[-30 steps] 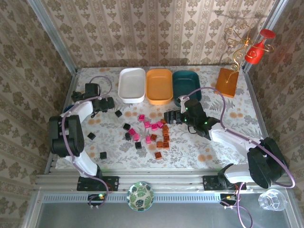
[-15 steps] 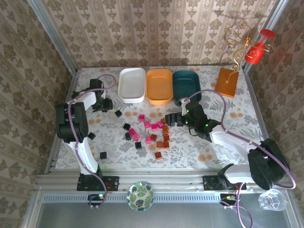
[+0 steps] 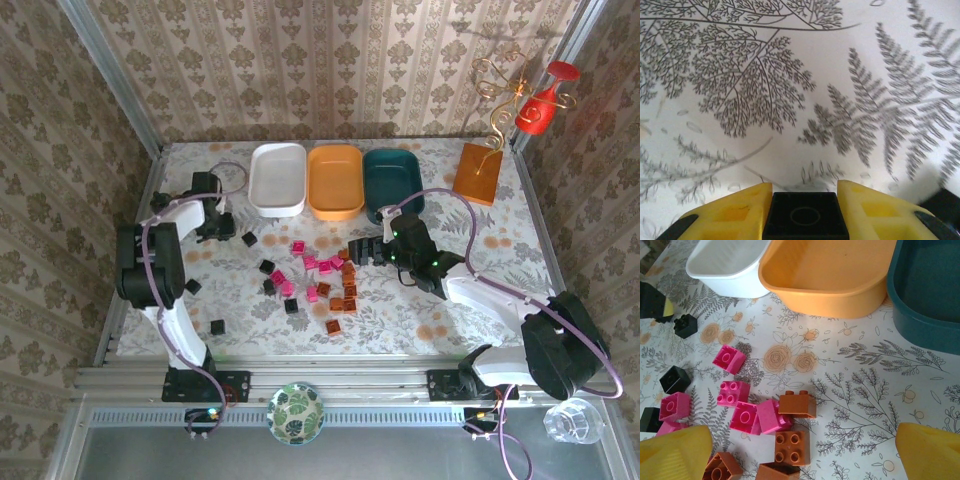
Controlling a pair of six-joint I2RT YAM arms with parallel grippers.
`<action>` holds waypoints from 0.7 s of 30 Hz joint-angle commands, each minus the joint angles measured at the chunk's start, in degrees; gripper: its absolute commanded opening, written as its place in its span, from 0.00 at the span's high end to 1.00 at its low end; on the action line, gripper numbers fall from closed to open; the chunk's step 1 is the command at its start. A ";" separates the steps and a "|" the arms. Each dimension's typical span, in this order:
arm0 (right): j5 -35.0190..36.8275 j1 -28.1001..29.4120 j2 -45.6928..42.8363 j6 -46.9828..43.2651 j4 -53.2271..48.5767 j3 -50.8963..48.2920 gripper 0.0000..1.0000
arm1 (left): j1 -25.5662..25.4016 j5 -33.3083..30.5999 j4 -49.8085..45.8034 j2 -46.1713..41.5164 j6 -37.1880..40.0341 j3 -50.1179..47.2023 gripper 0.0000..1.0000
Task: Sort the legos into containers by color
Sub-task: Pick up the lego from the middle-left of the table, then place the lego in the container.
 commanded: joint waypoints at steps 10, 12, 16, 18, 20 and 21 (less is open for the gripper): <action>7.51 -2.38 -6.24 1.03 1.67 -4.49 0.04 | -19.26 -1.61 17.23 -6.76 -4.69 4.96 0.71; 7.77 -2.68 -7.74 1.20 1.86 -5.14 0.04 | -22.11 -1.22 18.95 -2.12 -3.41 9.59 0.71; 8.85 -2.70 -9.02 0.89 2.31 -5.89 0.04 | -26.12 -1.60 19.33 9.31 -2.90 21.79 0.70; 8.68 -2.70 -8.80 0.96 2.12 -5.73 0.04 | -27.13 -3.95 19.42 14.45 -2.84 27.06 0.67; 8.21 -2.70 -8.80 1.05 2.05 -5.61 0.04 | -27.43 -5.09 19.10 18.75 -3.35 31.87 0.58; 8.15 -2.70 -8.88 1.07 2.08 -5.69 0.04 | -27.43 -4.72 18.58 20.49 -3.68 34.46 0.53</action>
